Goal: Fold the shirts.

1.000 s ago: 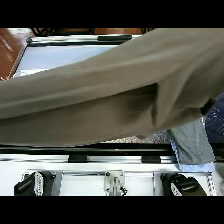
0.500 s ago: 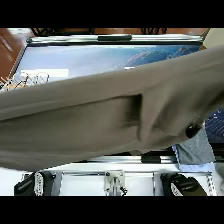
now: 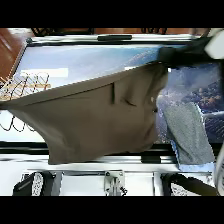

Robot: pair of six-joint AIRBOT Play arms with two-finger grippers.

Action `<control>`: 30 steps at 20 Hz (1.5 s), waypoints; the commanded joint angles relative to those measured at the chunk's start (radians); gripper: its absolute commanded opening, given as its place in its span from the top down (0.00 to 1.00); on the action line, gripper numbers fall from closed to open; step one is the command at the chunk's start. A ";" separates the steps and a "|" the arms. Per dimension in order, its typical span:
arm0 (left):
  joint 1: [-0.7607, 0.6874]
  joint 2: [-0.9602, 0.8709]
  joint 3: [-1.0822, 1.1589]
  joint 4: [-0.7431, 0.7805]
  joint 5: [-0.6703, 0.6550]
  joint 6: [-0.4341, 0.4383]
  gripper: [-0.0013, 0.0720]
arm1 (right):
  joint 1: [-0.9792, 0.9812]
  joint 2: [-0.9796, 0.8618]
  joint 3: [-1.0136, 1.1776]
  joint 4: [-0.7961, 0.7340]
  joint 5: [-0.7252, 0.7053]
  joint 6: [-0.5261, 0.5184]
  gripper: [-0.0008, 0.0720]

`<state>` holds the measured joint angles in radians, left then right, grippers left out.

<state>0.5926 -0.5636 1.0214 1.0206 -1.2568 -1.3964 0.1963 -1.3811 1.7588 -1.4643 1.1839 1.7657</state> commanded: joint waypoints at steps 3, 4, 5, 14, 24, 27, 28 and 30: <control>-0.149 -0.283 -0.065 -0.103 0.391 0.050 0.94 | 0.000 -0.248 0.001 0.186 -0.430 0.008 0.90; -0.190 -0.330 -0.065 -0.103 0.437 0.050 0.94 | 0.000 -0.271 0.001 0.184 -0.454 0.010 0.90; -0.244 -0.388 -0.065 -0.103 0.494 0.051 0.94 | 0.000 -0.293 0.001 0.181 -0.455 0.010 0.89; -0.435 -0.651 -0.064 -0.101 0.558 0.050 0.59 | -0.002 -0.426 0.001 0.185 -0.229 0.008 0.33; -0.100 -0.528 -0.204 0.165 -0.117 -0.026 0.24 | -0.052 -0.195 0.000 -0.037 0.417 -0.241 0.31; -0.037 -0.455 -0.400 0.081 -0.018 -0.024 0.20 | -0.052 -0.182 0.000 -0.029 0.415 -0.226 0.31; -0.031 -0.459 -0.437 0.064 -0.007 0.007 0.17 | -0.052 -0.182 -0.006 -0.018 0.411 -0.222 0.31; -0.032 -0.460 -0.486 0.052 0.033 0.049 0.17 | -0.051 -0.182 -0.014 0.008 0.413 -0.221 0.31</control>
<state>0.5335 -1.0439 0.6384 1.0943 -1.2640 -1.3983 0.1448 -1.5723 1.7527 -1.4750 1.5593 1.5501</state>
